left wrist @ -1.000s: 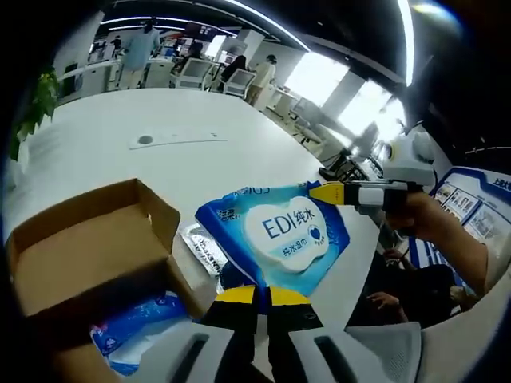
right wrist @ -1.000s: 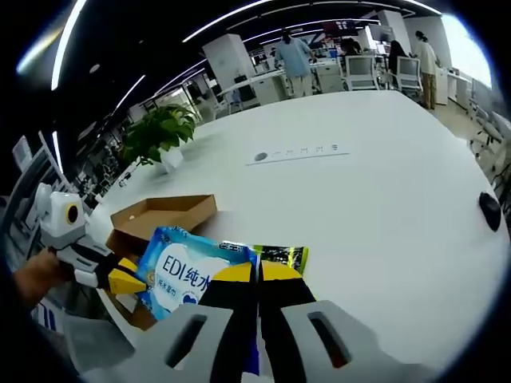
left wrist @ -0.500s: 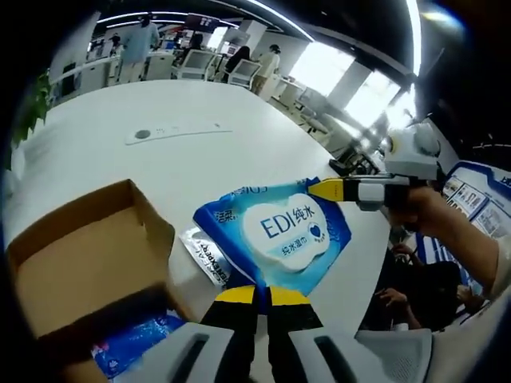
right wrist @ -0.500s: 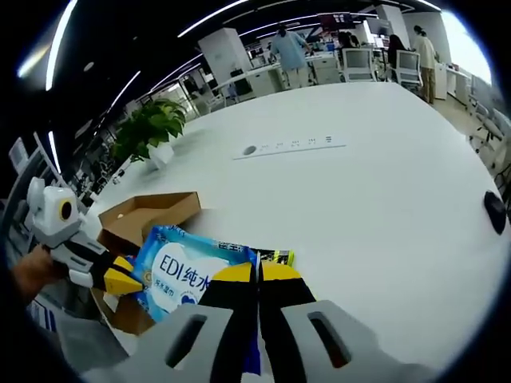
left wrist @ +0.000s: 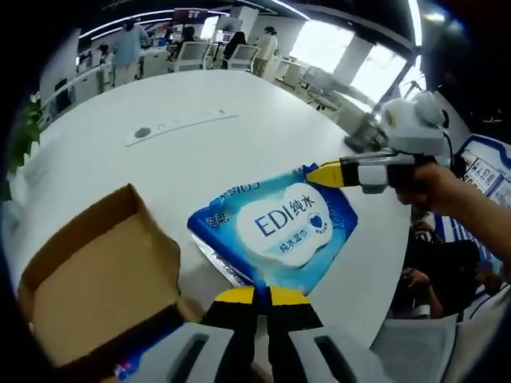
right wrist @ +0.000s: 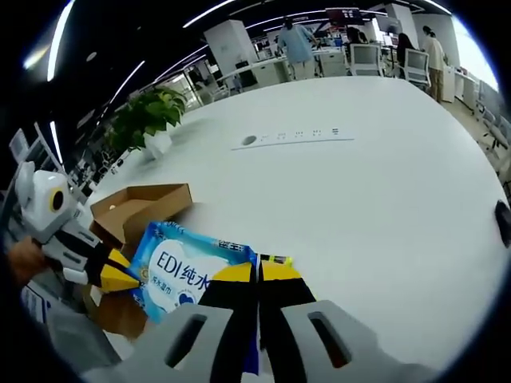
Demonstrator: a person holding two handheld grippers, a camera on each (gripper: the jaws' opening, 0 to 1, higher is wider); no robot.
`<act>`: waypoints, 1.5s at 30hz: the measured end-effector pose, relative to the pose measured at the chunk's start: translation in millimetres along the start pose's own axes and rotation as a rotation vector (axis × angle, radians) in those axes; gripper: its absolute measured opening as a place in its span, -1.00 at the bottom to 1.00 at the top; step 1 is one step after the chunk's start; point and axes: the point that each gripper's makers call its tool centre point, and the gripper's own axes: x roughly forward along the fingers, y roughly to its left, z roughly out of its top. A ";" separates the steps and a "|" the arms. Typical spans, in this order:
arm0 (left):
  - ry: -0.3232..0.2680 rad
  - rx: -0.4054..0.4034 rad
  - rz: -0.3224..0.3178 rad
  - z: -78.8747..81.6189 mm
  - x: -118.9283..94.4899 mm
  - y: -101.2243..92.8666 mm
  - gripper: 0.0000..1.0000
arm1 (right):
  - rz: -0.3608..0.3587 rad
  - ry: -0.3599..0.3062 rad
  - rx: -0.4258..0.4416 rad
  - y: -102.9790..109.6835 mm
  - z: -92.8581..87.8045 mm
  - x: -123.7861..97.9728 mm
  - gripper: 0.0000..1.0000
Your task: Operate the shoe box by opening the lid, removing the specified soft item, and placing it in the target area until the item is outside and the box remains undamaged.
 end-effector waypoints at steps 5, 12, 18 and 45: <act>0.044 0.051 0.031 -1.9 7.7 0.9 -0.96 | 0.005 0.014 -0.009 -4.9 -4.6 8.4 -1.00; 0.083 0.090 0.069 -2.2 13.7 5.0 -0.96 | 0.013 0.021 0.013 -11.9 -12.6 18.0 -1.00; 0.101 0.100 0.080 -4.2 16.4 6.7 -0.96 | 0.018 0.031 0.021 -14.6 -19.4 24.9 -1.00; 0.113 0.123 0.076 -11.8 22.0 11.9 -0.92 | 0.006 0.013 -0.005 -14.5 -22.5 30.3 -0.98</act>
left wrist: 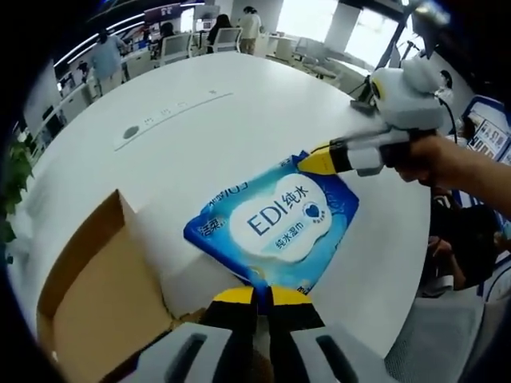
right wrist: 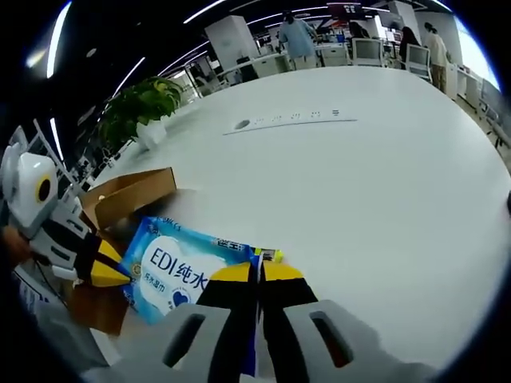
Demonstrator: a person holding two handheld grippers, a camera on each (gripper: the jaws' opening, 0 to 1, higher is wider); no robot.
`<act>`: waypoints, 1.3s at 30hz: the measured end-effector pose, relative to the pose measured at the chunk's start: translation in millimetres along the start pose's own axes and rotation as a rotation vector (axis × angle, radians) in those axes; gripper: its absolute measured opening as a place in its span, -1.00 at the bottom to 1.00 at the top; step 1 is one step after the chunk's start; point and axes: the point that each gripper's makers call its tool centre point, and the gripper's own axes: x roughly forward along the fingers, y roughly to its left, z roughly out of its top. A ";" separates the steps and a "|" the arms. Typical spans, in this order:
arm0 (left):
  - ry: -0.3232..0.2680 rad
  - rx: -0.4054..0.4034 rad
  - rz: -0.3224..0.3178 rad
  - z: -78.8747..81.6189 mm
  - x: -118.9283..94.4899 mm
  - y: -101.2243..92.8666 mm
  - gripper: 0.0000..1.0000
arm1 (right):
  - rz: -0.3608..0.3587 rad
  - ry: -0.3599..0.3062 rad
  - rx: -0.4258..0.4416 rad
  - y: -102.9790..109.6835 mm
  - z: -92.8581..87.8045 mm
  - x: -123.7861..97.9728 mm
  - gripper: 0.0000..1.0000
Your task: Operate the shoe box by opening the lid, removing the specified soft item, and placing it in the target area until the item is outside and the box remains undamaged.
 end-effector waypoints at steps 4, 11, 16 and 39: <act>-0.001 0.028 0.010 -0.5 -0.1 1.4 -0.89 | -0.004 -0.007 -0.005 -0.2 -0.3 -0.5 -0.96; 0.001 0.066 0.016 -2.1 -3.8 -1.1 -0.82 | -0.015 -0.014 -0.052 0.1 1.7 -1.2 -0.93; -0.020 0.067 0.011 -1.1 -9.0 -2.9 -0.74 | -0.027 -0.025 -0.074 -0.4 2.7 -5.6 -0.89; -0.118 0.023 -0.086 -1.9 -48.8 -23.4 -0.54 | -0.044 -0.029 -0.223 14.4 4.0 -50.7 -0.66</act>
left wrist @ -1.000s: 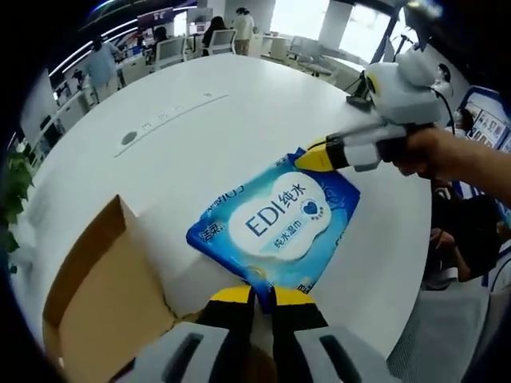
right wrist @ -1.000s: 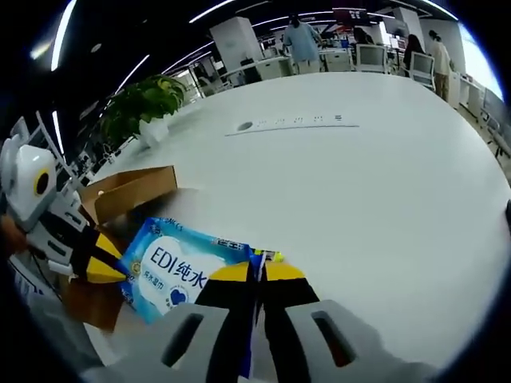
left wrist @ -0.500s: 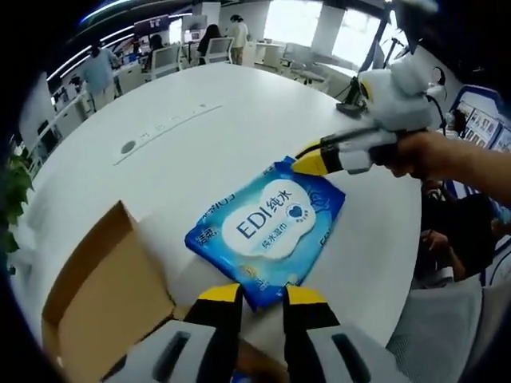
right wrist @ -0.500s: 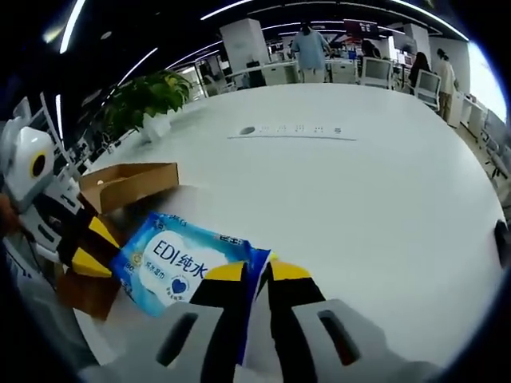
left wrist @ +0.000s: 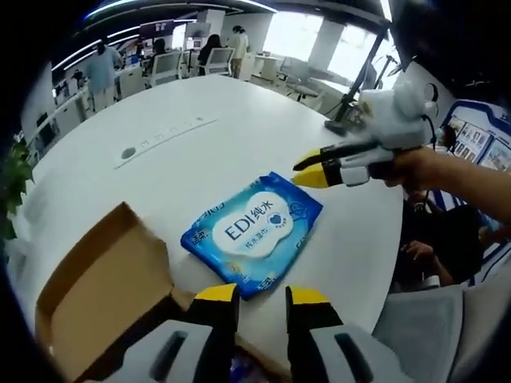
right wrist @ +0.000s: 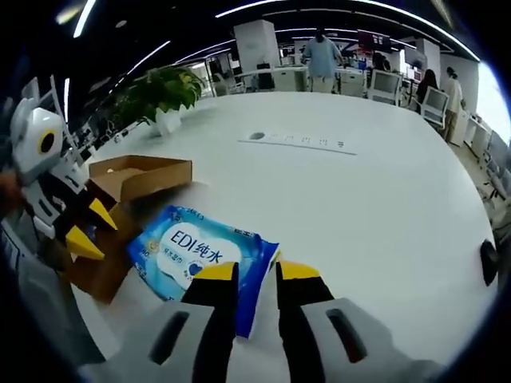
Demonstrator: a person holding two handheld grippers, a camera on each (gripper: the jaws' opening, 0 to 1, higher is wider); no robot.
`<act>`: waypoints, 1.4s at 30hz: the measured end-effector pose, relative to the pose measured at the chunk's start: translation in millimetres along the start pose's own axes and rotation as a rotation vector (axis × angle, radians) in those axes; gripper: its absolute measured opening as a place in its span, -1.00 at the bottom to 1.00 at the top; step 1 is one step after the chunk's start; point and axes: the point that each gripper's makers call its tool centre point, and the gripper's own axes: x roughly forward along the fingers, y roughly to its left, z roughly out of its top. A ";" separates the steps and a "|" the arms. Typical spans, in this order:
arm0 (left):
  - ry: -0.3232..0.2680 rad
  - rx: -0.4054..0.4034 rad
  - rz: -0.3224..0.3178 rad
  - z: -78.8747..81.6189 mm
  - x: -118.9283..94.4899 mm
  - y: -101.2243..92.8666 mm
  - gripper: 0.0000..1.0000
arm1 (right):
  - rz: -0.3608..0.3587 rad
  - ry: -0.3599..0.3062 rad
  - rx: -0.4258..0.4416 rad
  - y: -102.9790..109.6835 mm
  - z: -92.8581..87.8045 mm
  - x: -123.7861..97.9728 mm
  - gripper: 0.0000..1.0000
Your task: Operate the shoe box by opening the lid, removing the specified soft item, and placing it in the target area until the item is outside and the box remains undamaged.
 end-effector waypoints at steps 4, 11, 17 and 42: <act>-0.007 -0.003 -0.002 -3.1 -7.7 -0.7 -0.52 | 0.002 -0.002 -0.019 5.4 1.0 -7.9 -0.61; -0.013 0.017 -0.008 -9.0 -20.7 -1.5 -0.40 | 0.026 0.014 -0.106 23.8 1.7 -20.2 -0.51; -0.008 0.042 -0.005 -19.0 -33.0 1.3 -0.38 | 0.058 0.021 -0.162 40.9 6.7 -29.4 -0.48; 0.002 0.123 0.025 -66.3 -70.7 37.3 -0.37 | 0.276 0.016 -0.320 137.0 29.7 -38.1 -0.42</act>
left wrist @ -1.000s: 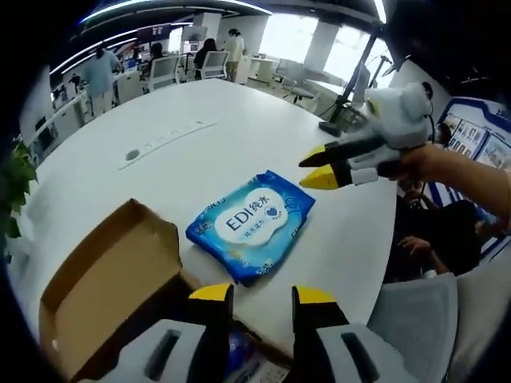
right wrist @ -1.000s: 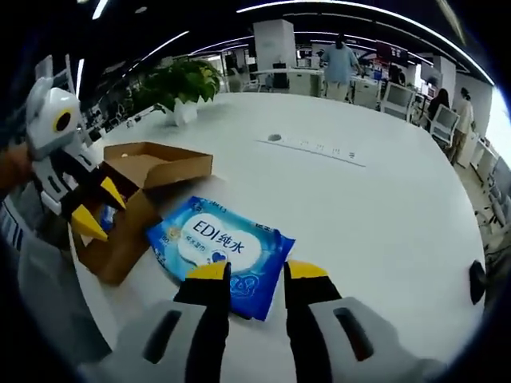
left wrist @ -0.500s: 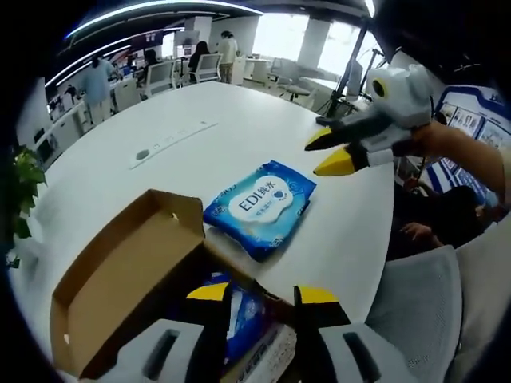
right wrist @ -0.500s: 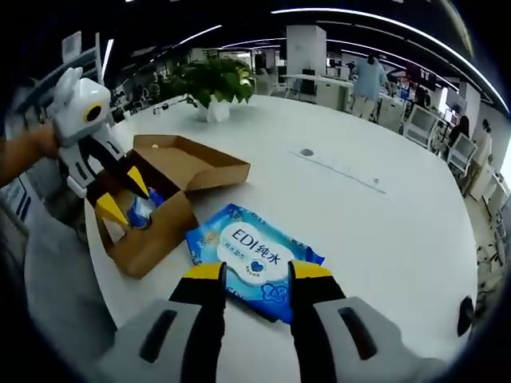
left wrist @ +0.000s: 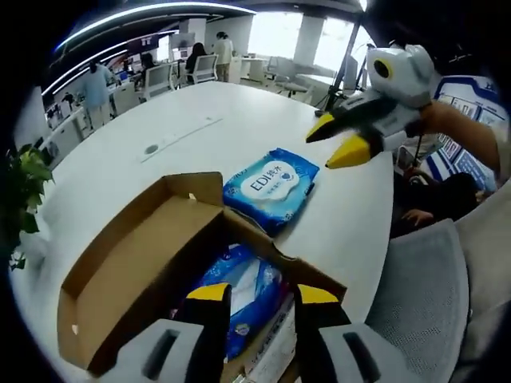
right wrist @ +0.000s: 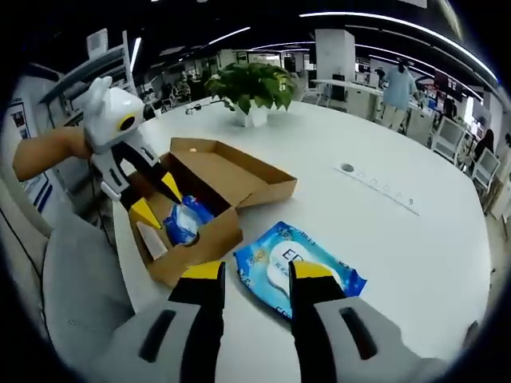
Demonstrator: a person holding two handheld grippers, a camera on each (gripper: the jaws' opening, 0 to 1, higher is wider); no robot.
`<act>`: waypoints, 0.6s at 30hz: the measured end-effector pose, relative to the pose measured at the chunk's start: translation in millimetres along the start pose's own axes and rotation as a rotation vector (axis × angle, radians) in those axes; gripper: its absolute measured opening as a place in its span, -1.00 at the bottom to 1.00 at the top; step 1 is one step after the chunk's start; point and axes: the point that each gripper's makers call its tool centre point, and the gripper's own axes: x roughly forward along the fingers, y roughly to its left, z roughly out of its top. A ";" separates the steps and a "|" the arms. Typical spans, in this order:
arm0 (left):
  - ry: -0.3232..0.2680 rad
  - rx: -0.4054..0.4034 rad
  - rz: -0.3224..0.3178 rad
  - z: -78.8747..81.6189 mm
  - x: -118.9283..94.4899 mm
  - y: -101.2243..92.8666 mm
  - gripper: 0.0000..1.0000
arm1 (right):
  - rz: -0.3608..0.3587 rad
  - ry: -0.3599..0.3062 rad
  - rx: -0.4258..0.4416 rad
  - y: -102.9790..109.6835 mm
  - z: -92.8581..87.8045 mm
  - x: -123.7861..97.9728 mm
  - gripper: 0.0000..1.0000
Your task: Operate the shoe box by opening the lid, removing the specified soft item, and placing it in the target area until the item is outside and the box remains undamaged.
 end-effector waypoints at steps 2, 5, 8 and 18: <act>0.003 0.005 0.001 -4.1 -2.1 3.1 -0.38 | 0.010 0.002 -0.024 5.8 3.8 2.1 -0.42; 0.006 0.006 0.003 -9.1 -4.5 7.1 -0.39 | 0.028 0.006 -0.054 13.7 9.0 5.3 -0.43; 0.009 0.024 0.004 -14.1 -6.6 10.6 -0.42 | 0.041 0.013 -0.087 20.9 13.9 9.5 -0.43; 0.031 0.047 -0.004 -31.2 -7.3 18.5 -0.45 | 0.083 0.043 -0.179 41.6 21.0 26.1 -0.43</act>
